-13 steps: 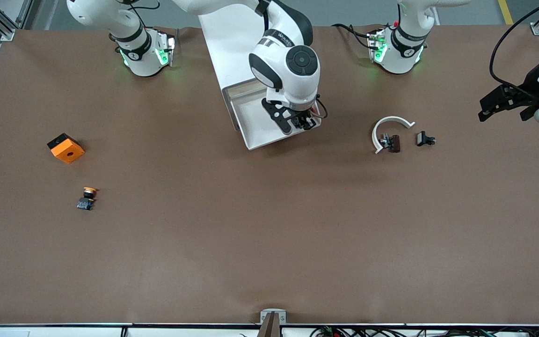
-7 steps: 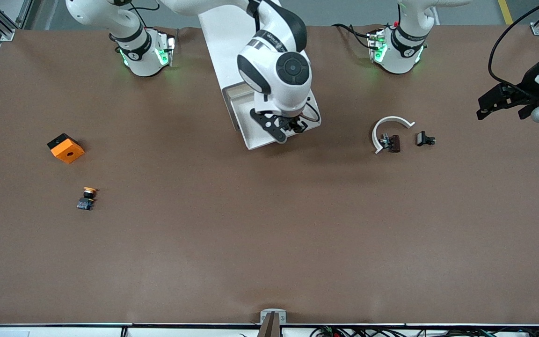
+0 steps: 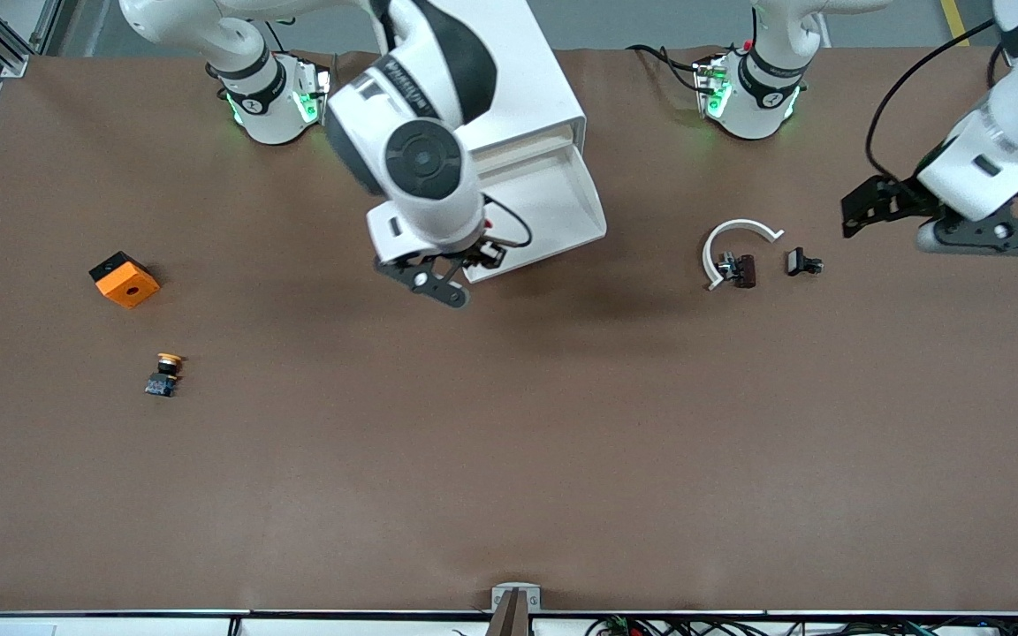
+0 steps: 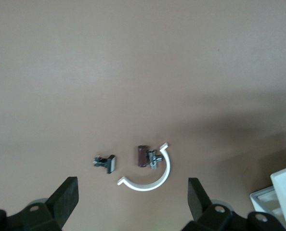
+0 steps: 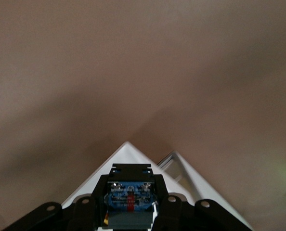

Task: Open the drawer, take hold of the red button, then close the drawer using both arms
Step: 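Lift the red button out of the drawer with the right gripper, then carry the red button toward the yellow button while the left gripper reaches the drawer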

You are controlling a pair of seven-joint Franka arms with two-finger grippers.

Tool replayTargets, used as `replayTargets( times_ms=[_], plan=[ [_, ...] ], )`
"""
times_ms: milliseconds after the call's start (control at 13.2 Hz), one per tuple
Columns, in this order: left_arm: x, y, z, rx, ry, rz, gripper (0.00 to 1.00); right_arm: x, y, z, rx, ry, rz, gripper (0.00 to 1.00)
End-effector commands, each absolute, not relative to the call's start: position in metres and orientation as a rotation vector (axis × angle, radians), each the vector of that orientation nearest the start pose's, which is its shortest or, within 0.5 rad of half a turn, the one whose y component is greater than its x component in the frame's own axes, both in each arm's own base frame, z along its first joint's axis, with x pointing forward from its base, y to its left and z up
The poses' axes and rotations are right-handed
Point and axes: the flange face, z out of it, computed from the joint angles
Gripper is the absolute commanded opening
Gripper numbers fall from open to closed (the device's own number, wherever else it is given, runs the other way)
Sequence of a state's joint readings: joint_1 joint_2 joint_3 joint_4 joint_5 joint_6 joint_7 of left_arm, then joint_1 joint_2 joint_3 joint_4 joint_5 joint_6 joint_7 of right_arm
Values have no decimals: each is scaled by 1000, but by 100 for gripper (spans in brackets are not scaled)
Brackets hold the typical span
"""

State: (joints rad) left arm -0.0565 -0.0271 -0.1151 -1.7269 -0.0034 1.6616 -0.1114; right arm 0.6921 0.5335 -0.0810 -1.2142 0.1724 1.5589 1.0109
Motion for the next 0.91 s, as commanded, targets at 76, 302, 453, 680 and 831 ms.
replayTargets(
  times_ms=[76,302,453,680,831],
  plan=[
    [561,-158,523,-3118,-8,101,100,576,336,467,-3145,487,355,0],
    [571,-193,488,-3129,-68,103,100,605,241,458,-3154,363,375,0],
    [578,-213,467,-3145,-121,84,100,622,186,447,-3167,268,354,0],
    [581,-258,434,-3148,-292,41,100,638,116,409,-3165,156,282,0],
    [579,-271,424,-3143,-330,30,100,642,80,378,-3175,95,204,0]
  ],
)
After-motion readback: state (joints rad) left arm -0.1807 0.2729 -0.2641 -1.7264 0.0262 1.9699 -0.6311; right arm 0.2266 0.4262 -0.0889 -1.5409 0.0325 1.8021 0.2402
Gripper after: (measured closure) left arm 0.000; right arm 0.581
